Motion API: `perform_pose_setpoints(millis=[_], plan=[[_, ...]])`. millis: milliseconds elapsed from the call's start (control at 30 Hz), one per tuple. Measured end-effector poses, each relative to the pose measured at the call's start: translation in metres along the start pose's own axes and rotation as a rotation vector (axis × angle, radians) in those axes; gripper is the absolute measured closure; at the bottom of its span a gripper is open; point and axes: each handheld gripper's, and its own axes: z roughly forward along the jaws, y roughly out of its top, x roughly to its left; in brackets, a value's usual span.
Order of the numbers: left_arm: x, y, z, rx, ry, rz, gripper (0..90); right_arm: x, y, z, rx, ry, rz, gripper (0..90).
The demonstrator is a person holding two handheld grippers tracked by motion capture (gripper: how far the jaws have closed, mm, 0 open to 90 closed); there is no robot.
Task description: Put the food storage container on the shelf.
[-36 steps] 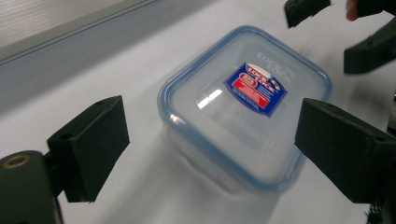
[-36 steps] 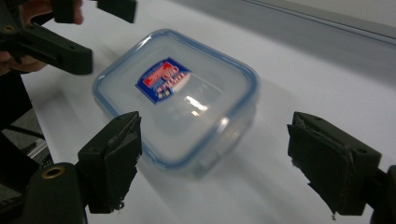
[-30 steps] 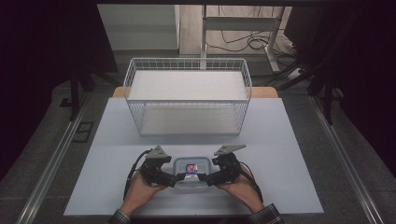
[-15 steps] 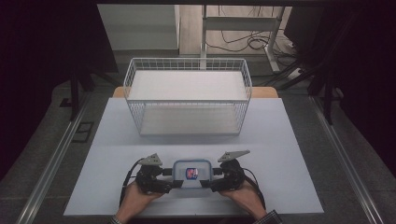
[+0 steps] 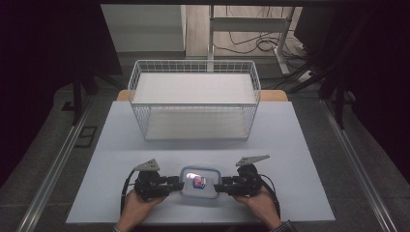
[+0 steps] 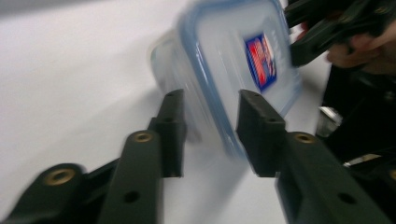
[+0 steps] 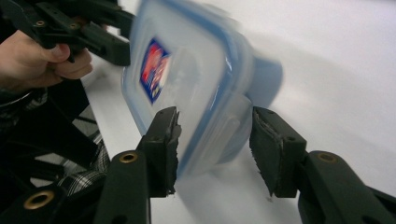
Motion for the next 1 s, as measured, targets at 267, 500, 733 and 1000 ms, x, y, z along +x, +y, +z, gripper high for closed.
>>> perform_pose_setpoints(millis=[267, 500, 733, 1000], plan=[[0.0, 0.002, 0.002, 0.006, 0.003, 0.013, 58.0, -0.004, 0.0, -0.004, -0.039, 0.007, 0.028, 56.9], [0.013, 0.006, 0.008, -0.004, -0.046, -0.033, 45.0, 0.001, 0.002, -0.003, -0.034, -0.008, -0.049, 57.4], [0.014, 0.003, 0.01, 0.027, -0.129, -0.035, 43.1, 0.005, 0.002, -0.003, -0.021, 0.006, -0.125, 58.4], [0.013, 0.0, 0.001, 0.025, -0.155, -0.039, 56.8, 0.007, 0.0, -0.002, -0.023, 0.005, -0.089, 57.5]])
